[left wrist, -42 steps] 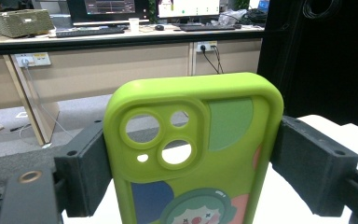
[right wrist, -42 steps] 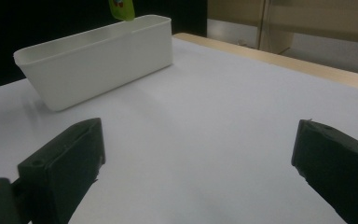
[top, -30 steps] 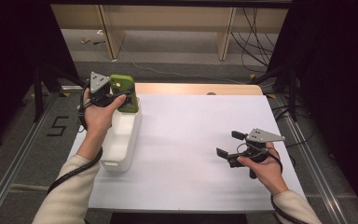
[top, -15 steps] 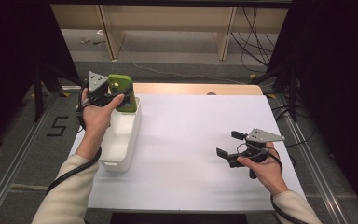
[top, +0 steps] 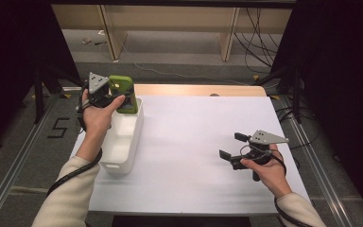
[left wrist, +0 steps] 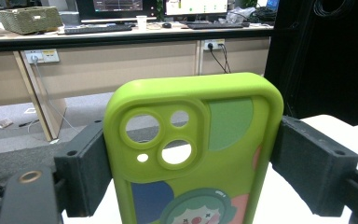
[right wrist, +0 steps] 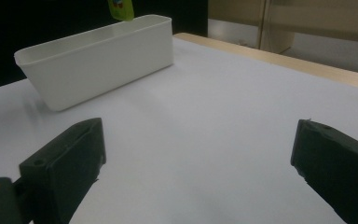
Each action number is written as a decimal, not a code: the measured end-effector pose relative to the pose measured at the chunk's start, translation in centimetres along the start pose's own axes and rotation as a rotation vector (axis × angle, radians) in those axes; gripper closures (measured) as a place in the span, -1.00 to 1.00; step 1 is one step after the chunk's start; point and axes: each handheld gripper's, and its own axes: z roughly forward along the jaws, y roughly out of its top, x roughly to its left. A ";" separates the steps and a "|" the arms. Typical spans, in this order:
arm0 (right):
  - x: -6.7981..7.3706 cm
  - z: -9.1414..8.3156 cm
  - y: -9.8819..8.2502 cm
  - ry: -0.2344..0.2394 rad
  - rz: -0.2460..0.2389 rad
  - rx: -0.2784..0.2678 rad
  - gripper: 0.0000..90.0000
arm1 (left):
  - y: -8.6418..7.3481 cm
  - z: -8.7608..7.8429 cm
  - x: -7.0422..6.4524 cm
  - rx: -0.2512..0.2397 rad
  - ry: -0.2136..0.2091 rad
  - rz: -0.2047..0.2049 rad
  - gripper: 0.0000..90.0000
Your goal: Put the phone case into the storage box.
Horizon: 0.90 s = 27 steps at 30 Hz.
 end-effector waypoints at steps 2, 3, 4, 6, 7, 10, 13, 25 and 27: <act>0.0 0.0 0.0 -0.001 0.001 0.000 -0.91 | 0.0 0.0 0.1 0.001 0.001 -0.001 -0.62; 0.0 0.0 0.0 0.000 0.002 0.000 -0.91 | 0.0 0.0 0.1 0.002 0.002 -0.001 -0.62; 0.0 0.0 0.0 0.000 0.002 0.000 -0.91 | -0.1 0.0 0.1 0.003 0.002 -0.002 -0.62; 0.0 0.0 0.0 0.000 0.001 0.000 -0.91 | -0.1 0.1 0.1 0.004 0.002 -0.002 -0.62; 0.0 0.0 0.0 0.000 0.001 0.000 -0.91 | -0.1 0.1 0.1 0.004 0.002 -0.002 -0.62; 0.0 0.0 0.0 0.000 0.001 -0.001 -0.91 | -0.1 0.1 0.2 0.004 0.003 -0.001 -0.62; 0.0 0.0 0.0 0.000 0.001 0.004 -0.91 | -0.1 0.1 0.3 0.002 0.006 -0.004 -0.62; 0.0 0.0 0.0 0.000 0.001 -0.001 -0.90 | -0.1 0.1 0.4 0.006 0.005 -0.006 -0.62; 0.0 0.0 0.0 0.001 0.001 0.000 -0.90 | -0.2 0.0 0.5 0.006 0.006 -0.006 -0.62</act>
